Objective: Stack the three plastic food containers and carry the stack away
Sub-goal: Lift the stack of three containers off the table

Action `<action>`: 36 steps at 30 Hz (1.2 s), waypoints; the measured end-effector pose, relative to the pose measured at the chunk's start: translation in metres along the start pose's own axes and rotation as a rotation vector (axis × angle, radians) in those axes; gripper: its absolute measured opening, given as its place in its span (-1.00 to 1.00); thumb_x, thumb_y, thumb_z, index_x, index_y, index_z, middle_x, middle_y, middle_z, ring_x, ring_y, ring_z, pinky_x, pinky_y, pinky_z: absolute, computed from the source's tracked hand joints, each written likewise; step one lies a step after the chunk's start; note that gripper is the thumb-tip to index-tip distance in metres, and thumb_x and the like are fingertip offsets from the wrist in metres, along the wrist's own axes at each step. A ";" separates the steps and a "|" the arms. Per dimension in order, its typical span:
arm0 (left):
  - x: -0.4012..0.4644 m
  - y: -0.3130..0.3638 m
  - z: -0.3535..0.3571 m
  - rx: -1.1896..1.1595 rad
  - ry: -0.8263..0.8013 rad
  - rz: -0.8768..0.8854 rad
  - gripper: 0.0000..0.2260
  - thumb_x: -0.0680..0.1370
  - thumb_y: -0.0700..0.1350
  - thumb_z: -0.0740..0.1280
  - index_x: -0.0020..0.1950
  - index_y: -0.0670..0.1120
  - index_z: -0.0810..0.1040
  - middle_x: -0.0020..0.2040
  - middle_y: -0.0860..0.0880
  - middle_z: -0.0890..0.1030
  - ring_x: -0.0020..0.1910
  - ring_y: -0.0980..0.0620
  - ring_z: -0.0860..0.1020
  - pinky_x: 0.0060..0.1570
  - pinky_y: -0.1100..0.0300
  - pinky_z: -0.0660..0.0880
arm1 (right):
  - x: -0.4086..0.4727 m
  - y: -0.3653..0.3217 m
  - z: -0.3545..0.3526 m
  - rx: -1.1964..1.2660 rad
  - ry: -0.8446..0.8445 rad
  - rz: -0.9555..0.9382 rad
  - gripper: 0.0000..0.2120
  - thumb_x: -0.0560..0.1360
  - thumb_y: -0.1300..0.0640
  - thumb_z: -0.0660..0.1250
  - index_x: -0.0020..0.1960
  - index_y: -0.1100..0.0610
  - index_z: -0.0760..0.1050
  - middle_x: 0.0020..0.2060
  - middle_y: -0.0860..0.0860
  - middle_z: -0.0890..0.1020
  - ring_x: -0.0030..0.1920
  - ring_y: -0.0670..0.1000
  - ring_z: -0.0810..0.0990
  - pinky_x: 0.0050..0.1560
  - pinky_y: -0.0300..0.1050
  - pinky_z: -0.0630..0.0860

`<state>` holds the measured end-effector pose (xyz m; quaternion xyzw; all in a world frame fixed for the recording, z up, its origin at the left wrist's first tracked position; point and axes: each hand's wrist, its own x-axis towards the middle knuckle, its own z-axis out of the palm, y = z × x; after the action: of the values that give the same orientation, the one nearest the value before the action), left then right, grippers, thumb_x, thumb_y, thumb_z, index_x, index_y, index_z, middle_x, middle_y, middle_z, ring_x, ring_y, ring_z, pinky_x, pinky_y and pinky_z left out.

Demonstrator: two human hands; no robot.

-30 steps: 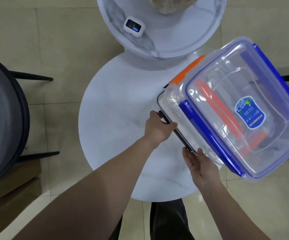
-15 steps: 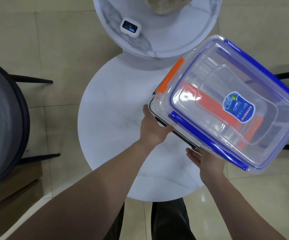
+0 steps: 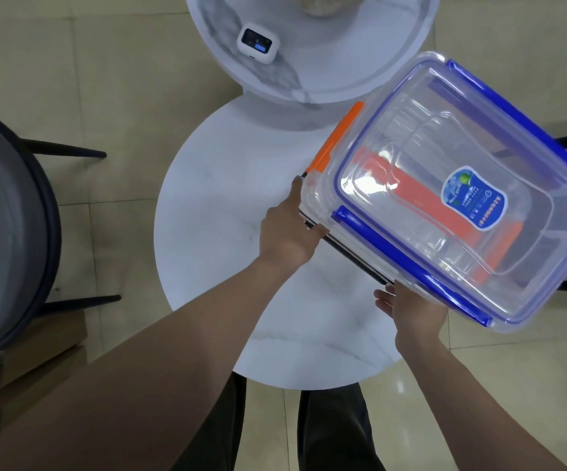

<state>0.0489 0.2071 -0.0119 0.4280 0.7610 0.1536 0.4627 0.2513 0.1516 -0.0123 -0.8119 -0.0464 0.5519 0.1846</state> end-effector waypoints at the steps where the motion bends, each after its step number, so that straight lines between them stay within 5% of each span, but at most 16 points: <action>1: 0.003 0.002 -0.002 0.028 -0.019 -0.011 -0.59 0.51 0.01 0.47 0.30 -0.11 0.52 0.01 -0.04 0.66 -0.01 -0.04 0.66 0.04 0.06 0.61 | 0.001 0.002 -0.001 0.015 0.002 -0.009 -0.75 0.64 0.29 0.16 -0.18 0.18 0.48 -0.18 0.07 0.58 -0.41 -0.14 0.67 -0.12 -0.17 0.57; 3: 0.005 0.008 -0.005 0.081 -0.027 -0.026 -0.62 0.51 0.01 0.43 0.24 -0.15 0.54 -0.14 0.03 0.58 -0.05 -0.09 0.66 -0.06 0.08 0.58 | 0.001 0.003 -0.002 0.097 0.020 -0.055 -0.80 0.62 0.21 0.27 0.08 0.36 0.53 -0.02 0.23 0.65 -0.28 -0.03 0.71 -0.24 -0.22 0.64; 5: 0.008 0.013 -0.005 0.114 -0.031 -0.053 -0.64 0.53 0.00 0.38 0.22 -0.18 0.55 -0.17 0.02 0.54 -0.10 -0.09 0.63 -0.06 0.04 0.59 | 0.003 0.001 -0.004 0.129 0.074 -0.083 -0.63 0.58 0.17 0.36 0.27 0.41 0.48 0.08 0.29 0.64 -0.13 0.14 0.69 -0.36 -0.21 0.67; 8: 0.012 0.023 -0.005 0.145 -0.042 -0.057 -0.66 0.55 -0.01 0.36 0.24 -0.18 0.54 -0.16 0.01 0.54 -0.11 -0.07 0.63 -0.06 0.03 0.61 | 0.000 -0.007 -0.005 0.072 0.046 -0.104 -0.67 0.58 0.23 0.35 0.25 0.43 0.49 0.07 0.34 0.63 -0.15 0.19 0.65 -0.39 -0.23 0.63; 13: 0.017 0.029 -0.003 0.122 -0.047 -0.046 -0.67 0.55 0.01 0.41 0.22 -0.14 0.54 -0.07 -0.03 0.64 -0.10 -0.04 0.63 -0.03 0.05 0.62 | -0.001 -0.011 -0.014 0.113 -0.070 -0.126 -0.80 0.61 0.30 0.22 0.15 0.41 0.48 0.11 0.36 0.56 -0.37 -0.03 0.70 -0.40 -0.25 0.64; 17: 0.024 0.034 -0.001 0.104 -0.040 -0.018 -0.69 0.54 0.04 0.41 0.20 -0.10 0.53 -0.08 0.00 0.63 -0.12 -0.01 0.60 -0.05 0.06 0.62 | 0.002 -0.023 -0.019 0.139 -0.093 -0.163 -0.48 0.49 0.15 0.30 0.30 0.49 0.38 0.16 0.44 0.51 -0.32 0.00 0.72 -0.41 -0.24 0.63; 21: 0.038 0.036 0.007 0.101 -0.032 0.008 -0.61 0.51 0.05 0.45 0.29 -0.03 0.49 0.03 -0.01 0.68 -0.07 -0.01 0.63 -0.07 0.11 0.59 | 0.009 -0.039 -0.021 0.173 -0.071 -0.122 -0.65 0.61 0.29 0.22 0.32 0.48 0.40 0.24 0.45 0.52 -0.30 0.02 0.73 -0.41 -0.21 0.64; 25: 0.054 0.040 0.019 0.092 -0.022 0.012 -0.43 0.44 0.09 0.51 0.39 0.07 0.42 0.05 0.05 0.70 -0.01 -0.03 0.67 -0.04 0.06 0.66 | 0.020 -0.053 -0.023 0.125 -0.005 -0.067 -0.63 0.60 0.23 0.30 0.30 0.47 0.44 0.16 0.39 0.59 -0.12 0.19 0.67 -0.42 -0.22 0.64; 29: 0.067 0.051 0.024 0.063 -0.013 0.010 -0.32 0.40 0.13 0.53 0.45 0.16 0.33 0.07 0.08 0.69 -0.01 -0.02 0.67 -0.06 0.02 0.67 | 0.023 -0.074 -0.022 0.153 0.027 -0.096 -0.68 0.59 0.24 0.33 0.26 0.43 0.46 -0.01 0.31 0.59 -0.46 -0.04 0.68 -0.39 -0.22 0.63; 32: 0.075 0.058 0.028 0.033 -0.020 0.007 -0.31 0.39 0.13 0.53 0.46 0.18 0.32 0.08 0.10 0.69 0.00 0.00 0.67 -0.06 0.06 0.66 | 0.026 -0.086 -0.025 0.143 0.021 -0.085 -0.70 0.58 0.29 0.33 0.24 0.45 0.47 0.02 0.32 0.59 -0.24 0.12 0.65 -0.35 -0.19 0.64; 36: 0.087 0.065 0.028 0.037 -0.031 0.022 -0.28 0.40 0.13 0.53 0.49 0.18 0.31 0.14 0.08 0.69 0.05 -0.02 0.66 -0.13 0.17 0.51 | 0.033 -0.099 -0.026 0.132 0.013 -0.052 -0.84 0.57 0.32 0.33 0.12 0.38 0.50 -0.08 0.26 0.59 -0.17 0.13 0.62 -0.40 -0.21 0.66</action>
<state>0.0874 0.3101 -0.0351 0.4471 0.7518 0.1377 0.4646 0.3005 0.2462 0.0019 -0.8001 -0.0298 0.5435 0.2522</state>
